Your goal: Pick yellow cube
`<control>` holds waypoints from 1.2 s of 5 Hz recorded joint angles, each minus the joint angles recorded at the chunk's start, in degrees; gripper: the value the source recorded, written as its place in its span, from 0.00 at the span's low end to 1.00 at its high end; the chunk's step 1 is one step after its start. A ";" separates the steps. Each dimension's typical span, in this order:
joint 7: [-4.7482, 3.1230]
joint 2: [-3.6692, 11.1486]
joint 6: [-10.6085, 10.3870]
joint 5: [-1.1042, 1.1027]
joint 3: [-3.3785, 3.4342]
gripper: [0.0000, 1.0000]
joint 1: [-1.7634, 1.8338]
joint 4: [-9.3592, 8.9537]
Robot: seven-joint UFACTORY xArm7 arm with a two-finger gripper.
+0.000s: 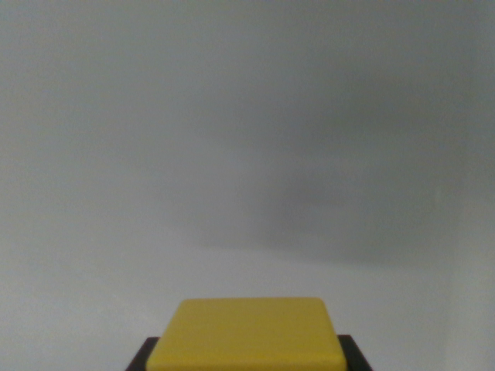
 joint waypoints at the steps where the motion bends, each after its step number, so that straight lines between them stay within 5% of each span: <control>1: 0.16 -1.11 2.55 -0.20 -0.02 1.00 0.04 1.45; 6: 0.48 -3.38 7.78 -0.60 -0.06 1.00 0.14 4.43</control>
